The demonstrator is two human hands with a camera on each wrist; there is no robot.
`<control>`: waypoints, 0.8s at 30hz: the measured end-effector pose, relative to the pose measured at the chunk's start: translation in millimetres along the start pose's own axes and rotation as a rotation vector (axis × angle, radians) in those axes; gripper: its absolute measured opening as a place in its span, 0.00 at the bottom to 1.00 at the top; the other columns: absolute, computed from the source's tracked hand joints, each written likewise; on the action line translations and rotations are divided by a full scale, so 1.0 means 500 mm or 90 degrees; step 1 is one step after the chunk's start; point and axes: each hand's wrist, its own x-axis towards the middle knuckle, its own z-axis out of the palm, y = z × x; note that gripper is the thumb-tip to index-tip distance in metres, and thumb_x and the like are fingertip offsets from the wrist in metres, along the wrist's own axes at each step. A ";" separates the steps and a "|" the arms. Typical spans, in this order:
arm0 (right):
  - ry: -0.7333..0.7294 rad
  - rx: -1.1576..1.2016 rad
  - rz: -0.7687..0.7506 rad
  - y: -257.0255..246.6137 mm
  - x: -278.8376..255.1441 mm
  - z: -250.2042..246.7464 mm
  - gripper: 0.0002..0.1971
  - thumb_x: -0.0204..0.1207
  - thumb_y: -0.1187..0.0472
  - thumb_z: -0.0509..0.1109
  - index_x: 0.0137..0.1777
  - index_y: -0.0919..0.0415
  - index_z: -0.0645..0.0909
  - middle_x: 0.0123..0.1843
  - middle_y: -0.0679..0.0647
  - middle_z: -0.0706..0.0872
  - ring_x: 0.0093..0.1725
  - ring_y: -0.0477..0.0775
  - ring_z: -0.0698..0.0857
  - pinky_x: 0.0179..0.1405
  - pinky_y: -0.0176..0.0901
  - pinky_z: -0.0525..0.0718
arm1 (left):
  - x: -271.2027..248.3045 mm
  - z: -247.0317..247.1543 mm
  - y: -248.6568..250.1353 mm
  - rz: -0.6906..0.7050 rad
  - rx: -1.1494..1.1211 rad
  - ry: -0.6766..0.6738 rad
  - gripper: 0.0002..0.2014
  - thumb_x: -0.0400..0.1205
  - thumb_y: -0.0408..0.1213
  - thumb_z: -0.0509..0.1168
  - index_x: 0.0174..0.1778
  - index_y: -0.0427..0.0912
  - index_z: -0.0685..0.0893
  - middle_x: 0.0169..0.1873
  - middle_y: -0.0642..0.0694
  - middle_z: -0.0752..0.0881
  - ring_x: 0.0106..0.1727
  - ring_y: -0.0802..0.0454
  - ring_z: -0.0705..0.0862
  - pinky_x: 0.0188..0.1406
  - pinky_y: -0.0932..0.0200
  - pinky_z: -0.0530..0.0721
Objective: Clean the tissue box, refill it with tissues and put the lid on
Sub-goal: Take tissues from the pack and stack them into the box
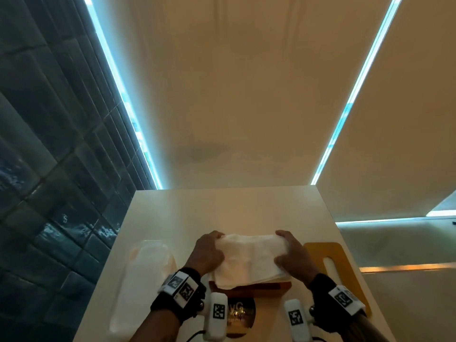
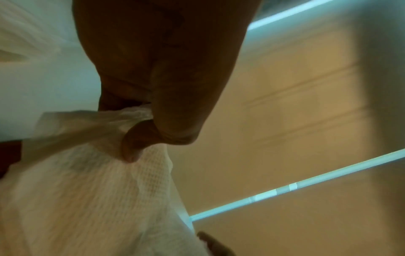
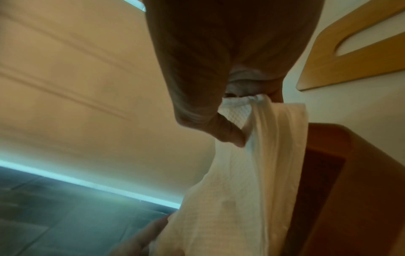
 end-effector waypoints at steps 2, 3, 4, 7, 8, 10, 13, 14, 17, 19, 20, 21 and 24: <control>-0.011 -0.047 -0.001 -0.003 0.004 0.012 0.34 0.67 0.73 0.68 0.74 0.57 0.65 0.55 0.53 0.78 0.49 0.51 0.80 0.36 0.29 0.81 | 0.008 0.018 0.007 -0.006 0.046 -0.001 0.28 0.70 0.29 0.64 0.68 0.46 0.77 0.65 0.40 0.80 0.65 0.43 0.79 0.66 0.52 0.80; -0.013 -0.070 0.001 -0.006 0.005 0.019 0.33 0.68 0.74 0.68 0.74 0.58 0.65 0.55 0.54 0.79 0.48 0.50 0.80 0.34 0.28 0.81 | 0.012 0.028 0.006 -0.008 0.075 -0.003 0.27 0.71 0.30 0.63 0.68 0.46 0.76 0.64 0.39 0.78 0.65 0.41 0.79 0.66 0.50 0.81; -0.016 -0.092 0.005 -0.006 0.007 0.026 0.33 0.67 0.74 0.67 0.73 0.59 0.65 0.56 0.55 0.80 0.48 0.51 0.81 0.38 0.31 0.83 | 0.014 0.036 0.006 -0.008 0.107 -0.008 0.26 0.73 0.31 0.63 0.69 0.46 0.75 0.64 0.39 0.77 0.64 0.40 0.79 0.64 0.50 0.81; -0.020 -0.146 0.008 -0.006 0.011 0.050 0.32 0.66 0.72 0.66 0.71 0.59 0.65 0.64 0.60 0.79 0.59 0.59 0.81 0.57 0.53 0.86 | 0.022 0.063 0.002 0.002 0.207 -0.017 0.24 0.75 0.32 0.62 0.69 0.43 0.73 0.65 0.38 0.76 0.62 0.39 0.82 0.62 0.50 0.82; -0.018 -0.178 0.004 -0.008 0.011 0.057 0.31 0.66 0.72 0.66 0.71 0.60 0.65 0.66 0.60 0.77 0.60 0.60 0.81 0.59 0.53 0.85 | 0.024 0.070 0.002 0.004 0.236 -0.015 0.24 0.76 0.32 0.62 0.70 0.42 0.72 0.65 0.38 0.75 0.62 0.39 0.82 0.61 0.50 0.83; -0.024 -0.243 0.003 -0.010 0.010 0.070 0.33 0.68 0.73 0.67 0.73 0.61 0.62 0.70 0.61 0.72 0.60 0.62 0.81 0.56 0.48 0.85 | 0.029 0.085 0.001 0.006 0.284 -0.008 0.24 0.77 0.31 0.64 0.71 0.41 0.71 0.67 0.37 0.74 0.61 0.40 0.83 0.60 0.50 0.84; -0.065 -0.337 0.021 -0.006 0.013 0.092 0.38 0.72 0.74 0.67 0.80 0.63 0.53 0.77 0.65 0.65 0.65 0.67 0.79 0.54 0.46 0.82 | 0.037 0.109 -0.001 0.011 0.344 -0.007 0.26 0.77 0.30 0.65 0.72 0.39 0.69 0.70 0.34 0.71 0.63 0.38 0.82 0.61 0.48 0.85; -0.081 -0.366 0.028 -0.004 0.012 0.099 0.40 0.72 0.74 0.66 0.81 0.63 0.51 0.78 0.66 0.62 0.70 0.67 0.76 0.60 0.48 0.81 | 0.038 0.116 0.000 0.006 0.359 -0.013 0.27 0.77 0.30 0.66 0.72 0.39 0.69 0.71 0.34 0.70 0.65 0.38 0.81 0.61 0.47 0.85; -0.086 -0.443 0.023 -0.003 0.007 0.113 0.41 0.72 0.73 0.65 0.82 0.65 0.48 0.79 0.67 0.60 0.77 0.68 0.64 0.73 0.52 0.73 | 0.047 0.133 -0.005 -0.008 0.394 -0.032 0.29 0.77 0.29 0.68 0.74 0.38 0.66 0.71 0.34 0.69 0.67 0.37 0.80 0.61 0.46 0.84; -0.063 -0.483 0.003 -0.007 -0.002 0.119 0.43 0.72 0.72 0.65 0.83 0.66 0.44 0.81 0.70 0.54 0.80 0.70 0.56 0.79 0.54 0.66 | 0.053 0.138 -0.011 -0.002 0.410 -0.043 0.28 0.78 0.28 0.67 0.73 0.37 0.67 0.70 0.34 0.71 0.66 0.37 0.81 0.61 0.46 0.84; -0.054 -0.508 -0.015 -0.009 -0.008 0.121 0.44 0.72 0.72 0.65 0.83 0.66 0.42 0.83 0.72 0.49 0.82 0.72 0.50 0.82 0.55 0.59 | 0.054 0.141 -0.016 0.002 0.416 -0.048 0.26 0.78 0.27 0.66 0.72 0.37 0.68 0.70 0.34 0.72 0.66 0.37 0.81 0.61 0.47 0.83; -0.045 -0.525 -0.035 -0.010 -0.013 0.123 0.44 0.72 0.71 0.64 0.83 0.67 0.41 0.84 0.72 0.45 0.83 0.73 0.46 0.83 0.56 0.53 | 0.055 0.144 -0.022 0.008 0.420 -0.050 0.25 0.79 0.27 0.65 0.72 0.37 0.69 0.69 0.34 0.73 0.65 0.38 0.81 0.61 0.47 0.83; -0.043 -0.471 -0.053 -0.012 -0.018 0.119 0.32 0.73 0.68 0.64 0.78 0.67 0.59 0.78 0.68 0.61 0.78 0.70 0.61 0.75 0.52 0.73 | 0.053 0.148 -0.033 0.020 0.438 -0.037 0.23 0.80 0.26 0.62 0.71 0.38 0.69 0.68 0.35 0.74 0.65 0.38 0.81 0.60 0.48 0.83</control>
